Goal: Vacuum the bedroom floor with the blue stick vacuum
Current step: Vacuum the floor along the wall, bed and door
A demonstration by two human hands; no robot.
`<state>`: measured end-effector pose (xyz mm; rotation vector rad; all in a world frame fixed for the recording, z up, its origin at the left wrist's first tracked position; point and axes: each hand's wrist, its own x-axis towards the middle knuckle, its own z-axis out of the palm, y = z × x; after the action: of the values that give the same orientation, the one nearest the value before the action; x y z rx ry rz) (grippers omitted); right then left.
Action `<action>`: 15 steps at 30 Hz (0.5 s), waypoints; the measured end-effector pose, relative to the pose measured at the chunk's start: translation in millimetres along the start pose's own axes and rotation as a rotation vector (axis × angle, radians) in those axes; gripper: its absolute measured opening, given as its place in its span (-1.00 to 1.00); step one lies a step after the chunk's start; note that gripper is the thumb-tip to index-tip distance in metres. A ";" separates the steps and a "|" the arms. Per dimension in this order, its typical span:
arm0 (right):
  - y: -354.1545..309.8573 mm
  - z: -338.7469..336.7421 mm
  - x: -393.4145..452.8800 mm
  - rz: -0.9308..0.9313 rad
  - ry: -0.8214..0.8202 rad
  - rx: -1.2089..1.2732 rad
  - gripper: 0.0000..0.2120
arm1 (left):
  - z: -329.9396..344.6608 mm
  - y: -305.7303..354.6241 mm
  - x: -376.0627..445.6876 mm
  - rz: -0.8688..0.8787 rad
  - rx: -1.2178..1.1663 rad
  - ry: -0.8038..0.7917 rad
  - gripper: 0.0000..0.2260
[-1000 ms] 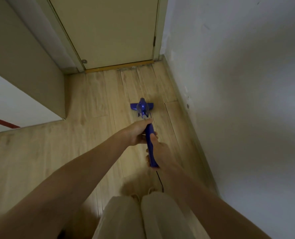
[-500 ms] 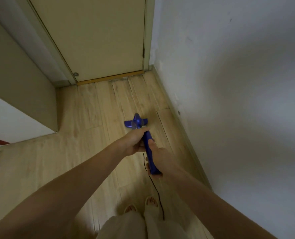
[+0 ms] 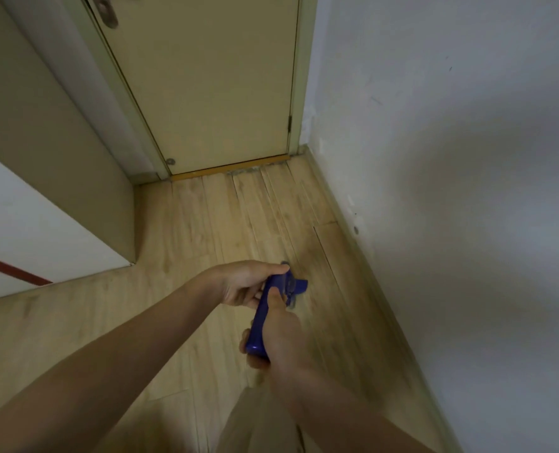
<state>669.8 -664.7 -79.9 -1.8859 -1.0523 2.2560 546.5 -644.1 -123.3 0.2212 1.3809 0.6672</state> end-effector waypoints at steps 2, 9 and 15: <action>-2.5 1.2 3.7 -0.014 0.017 0.014 -0.52 | -2.0 3.8 3.4 0.009 0.021 -0.003 -0.56; -11.8 5.2 27.8 -0.059 0.029 0.008 -0.51 | -12.4 22.7 22.5 -0.034 -0.012 0.033 -0.64; -34.3 -11.7 66.3 -0.086 0.032 -0.039 -0.58 | -12.7 48.5 52.9 -0.027 -0.079 0.086 -0.70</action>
<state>648.6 -604.7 -120.8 -1.8465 -1.1573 2.1682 521.7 -578.9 -144.6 0.1121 1.4343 0.7143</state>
